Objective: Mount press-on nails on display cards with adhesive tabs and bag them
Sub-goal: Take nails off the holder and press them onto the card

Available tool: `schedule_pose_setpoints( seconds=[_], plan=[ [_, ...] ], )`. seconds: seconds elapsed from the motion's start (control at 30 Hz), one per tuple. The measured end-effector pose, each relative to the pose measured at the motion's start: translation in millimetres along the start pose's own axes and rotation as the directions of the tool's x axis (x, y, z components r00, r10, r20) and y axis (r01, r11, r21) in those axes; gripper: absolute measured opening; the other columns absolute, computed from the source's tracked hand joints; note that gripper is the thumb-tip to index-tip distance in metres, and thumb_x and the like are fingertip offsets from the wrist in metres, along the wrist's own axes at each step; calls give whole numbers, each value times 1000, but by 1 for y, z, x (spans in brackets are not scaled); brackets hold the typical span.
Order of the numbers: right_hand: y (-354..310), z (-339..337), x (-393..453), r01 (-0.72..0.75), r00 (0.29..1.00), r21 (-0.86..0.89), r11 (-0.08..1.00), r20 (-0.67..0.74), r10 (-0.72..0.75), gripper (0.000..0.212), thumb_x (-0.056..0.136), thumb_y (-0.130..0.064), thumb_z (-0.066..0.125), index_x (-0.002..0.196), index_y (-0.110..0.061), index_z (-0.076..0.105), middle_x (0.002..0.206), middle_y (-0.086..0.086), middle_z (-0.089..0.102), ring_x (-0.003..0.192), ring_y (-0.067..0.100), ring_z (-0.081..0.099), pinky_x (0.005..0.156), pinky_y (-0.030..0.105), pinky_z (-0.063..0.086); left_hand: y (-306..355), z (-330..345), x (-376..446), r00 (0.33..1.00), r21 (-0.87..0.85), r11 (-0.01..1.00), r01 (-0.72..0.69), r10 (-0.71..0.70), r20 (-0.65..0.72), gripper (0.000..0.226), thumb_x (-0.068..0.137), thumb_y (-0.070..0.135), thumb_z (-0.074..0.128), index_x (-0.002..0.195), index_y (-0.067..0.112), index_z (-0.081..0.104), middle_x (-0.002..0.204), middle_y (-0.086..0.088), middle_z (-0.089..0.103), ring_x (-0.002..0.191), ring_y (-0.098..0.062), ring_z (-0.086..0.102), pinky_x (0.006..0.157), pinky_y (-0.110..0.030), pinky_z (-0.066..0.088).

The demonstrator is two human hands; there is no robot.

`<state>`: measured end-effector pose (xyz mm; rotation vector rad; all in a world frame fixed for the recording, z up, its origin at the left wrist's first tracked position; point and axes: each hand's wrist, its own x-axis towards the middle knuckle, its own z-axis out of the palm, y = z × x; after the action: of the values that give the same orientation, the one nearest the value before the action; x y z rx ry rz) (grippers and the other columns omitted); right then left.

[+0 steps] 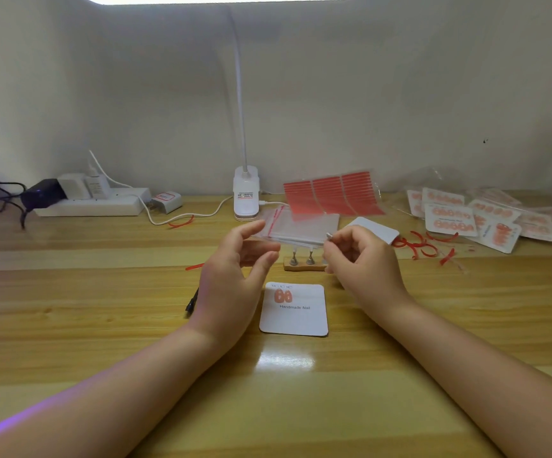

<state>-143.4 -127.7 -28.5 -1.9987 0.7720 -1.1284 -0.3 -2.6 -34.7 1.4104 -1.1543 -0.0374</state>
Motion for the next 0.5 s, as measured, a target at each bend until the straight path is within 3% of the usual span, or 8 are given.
schedule_pose_setpoints(
  seconds=[0.1, 0.33, 0.5],
  plan=[
    [6, -2, 5, -43, 999, -92, 995, -24, 41, 9, 89, -23, 65, 80, -21, 64, 70, -4, 63, 65, 14, 61, 64, 32, 50, -2, 1, 0, 1000, -1, 1000, 17, -17, 18, 44, 87, 11, 69, 123, 28, 51, 98, 11, 71, 96, 1, 66, 83, -12, 50],
    [11, -1, 9, -91, 995, -305, 948, 11, 99, 13, 84, -36, 71, 84, -24, 77, 56, -17, 53, 61, 1, 50, 54, 21, 31, 1, 1, -1, 999, 42, 999, 17, -19, 47, 45, 84, 16, 73, 123, 26, 52, 98, 13, 69, 94, 2, 65, 83, -11, 48],
    [8, 1, 8, -64, 996, -422, 905, 34, 86, 20, 87, -37, 68, 94, -21, 78, 77, -9, 71, 72, 9, 58, 61, 25, 38, 0, 1, -1, 998, 46, 999, 24, -27, 53, 46, 83, 16, 75, 122, 27, 52, 98, 13, 68, 93, 2, 64, 83, -11, 48]
  ],
)
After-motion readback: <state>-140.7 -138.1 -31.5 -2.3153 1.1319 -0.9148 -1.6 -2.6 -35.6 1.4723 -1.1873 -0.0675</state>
